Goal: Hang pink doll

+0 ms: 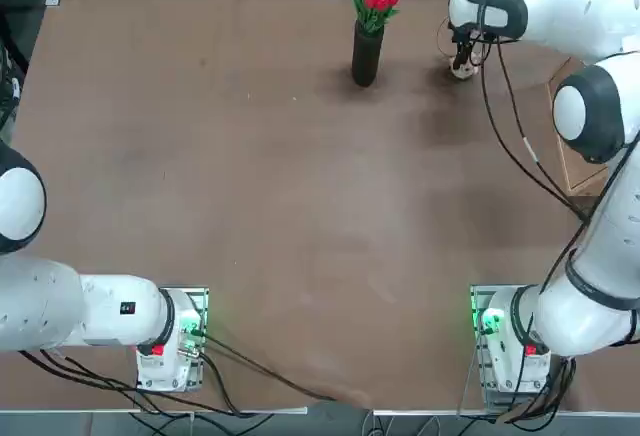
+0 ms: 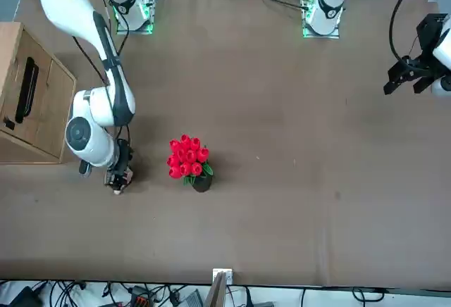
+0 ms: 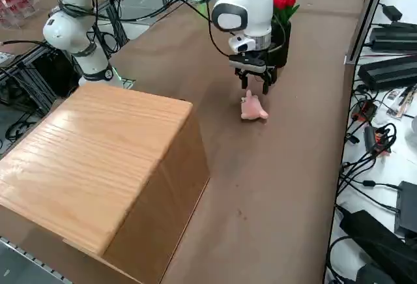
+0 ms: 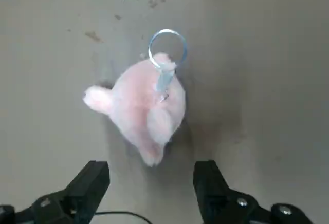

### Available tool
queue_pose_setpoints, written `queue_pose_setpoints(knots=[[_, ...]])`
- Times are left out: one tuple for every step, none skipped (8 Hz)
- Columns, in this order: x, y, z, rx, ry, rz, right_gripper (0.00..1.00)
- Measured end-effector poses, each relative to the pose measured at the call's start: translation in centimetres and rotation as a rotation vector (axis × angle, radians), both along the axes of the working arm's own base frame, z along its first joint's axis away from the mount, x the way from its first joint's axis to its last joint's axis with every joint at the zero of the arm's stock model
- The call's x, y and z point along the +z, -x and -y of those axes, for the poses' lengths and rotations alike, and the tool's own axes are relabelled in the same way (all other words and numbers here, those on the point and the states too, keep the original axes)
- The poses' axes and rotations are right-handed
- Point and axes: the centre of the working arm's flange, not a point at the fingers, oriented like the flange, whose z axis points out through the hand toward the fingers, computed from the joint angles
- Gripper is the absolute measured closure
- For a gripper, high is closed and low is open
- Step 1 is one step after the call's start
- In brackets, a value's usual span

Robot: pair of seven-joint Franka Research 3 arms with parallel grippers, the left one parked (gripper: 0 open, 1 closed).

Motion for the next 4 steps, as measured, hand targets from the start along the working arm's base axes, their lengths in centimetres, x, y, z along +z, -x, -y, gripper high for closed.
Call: queue_pose_setpoints(knots=[[-0.8, 0.4, -0.4, 0.018, 0.012, 0.017, 0.0], [-1.6, 0.8, -0.6, 0.037, 0.03, 0.029, 0.01], [-2.2, 1.1, -0.5, 0.048, 0.052, 0.037, 0.02], [-2.6, 1.2, -0.5, 0.048, 0.079, 0.045, 0.04]])
